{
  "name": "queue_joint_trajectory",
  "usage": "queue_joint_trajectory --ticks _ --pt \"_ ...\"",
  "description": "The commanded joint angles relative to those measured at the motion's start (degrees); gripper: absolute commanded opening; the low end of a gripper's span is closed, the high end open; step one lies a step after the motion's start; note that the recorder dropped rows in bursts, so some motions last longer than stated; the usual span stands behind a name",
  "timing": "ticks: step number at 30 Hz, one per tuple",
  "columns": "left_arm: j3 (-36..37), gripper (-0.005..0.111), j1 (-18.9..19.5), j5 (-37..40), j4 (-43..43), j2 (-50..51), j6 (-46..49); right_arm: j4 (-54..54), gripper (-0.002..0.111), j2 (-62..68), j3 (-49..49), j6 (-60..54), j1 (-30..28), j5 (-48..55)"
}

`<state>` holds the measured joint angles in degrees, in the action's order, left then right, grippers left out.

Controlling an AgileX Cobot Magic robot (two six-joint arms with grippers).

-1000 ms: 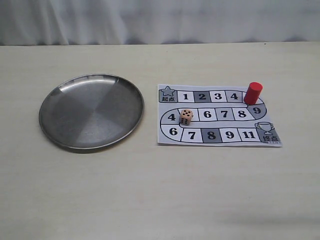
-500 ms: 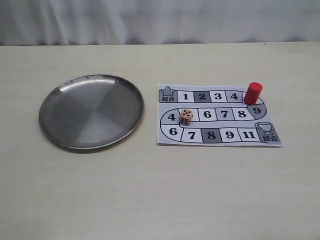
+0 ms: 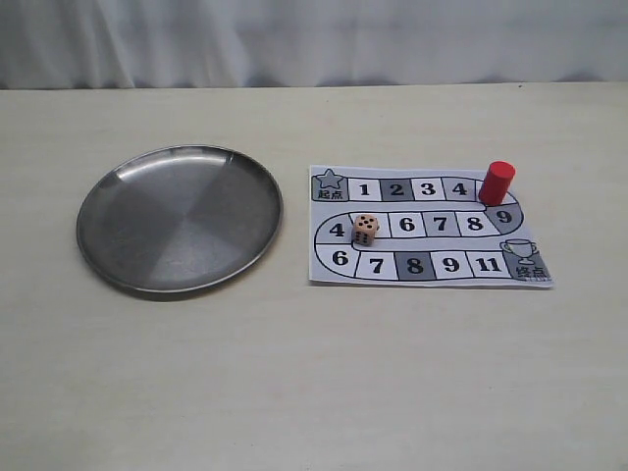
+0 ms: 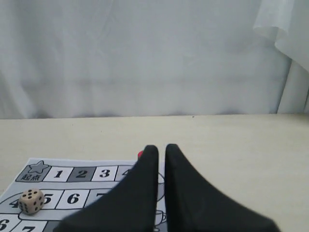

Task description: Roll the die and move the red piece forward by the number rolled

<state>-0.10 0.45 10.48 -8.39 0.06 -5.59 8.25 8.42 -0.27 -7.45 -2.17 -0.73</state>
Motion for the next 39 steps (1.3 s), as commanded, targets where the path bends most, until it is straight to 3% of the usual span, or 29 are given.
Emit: queue_joint_trajectory --ticks 1,39 --pt "0.1 0.000 -0.5 -0.5 0.1 -0.1 -0.1 -5.2 0.004 -5.5 0.3 1.0 -0.3 3.9" --pt "0.1 0.000 -0.5 -0.5 0.1 -0.1 -0.1 -6.4 0.004 -8.4 0.3 1.0 -0.3 6.8"
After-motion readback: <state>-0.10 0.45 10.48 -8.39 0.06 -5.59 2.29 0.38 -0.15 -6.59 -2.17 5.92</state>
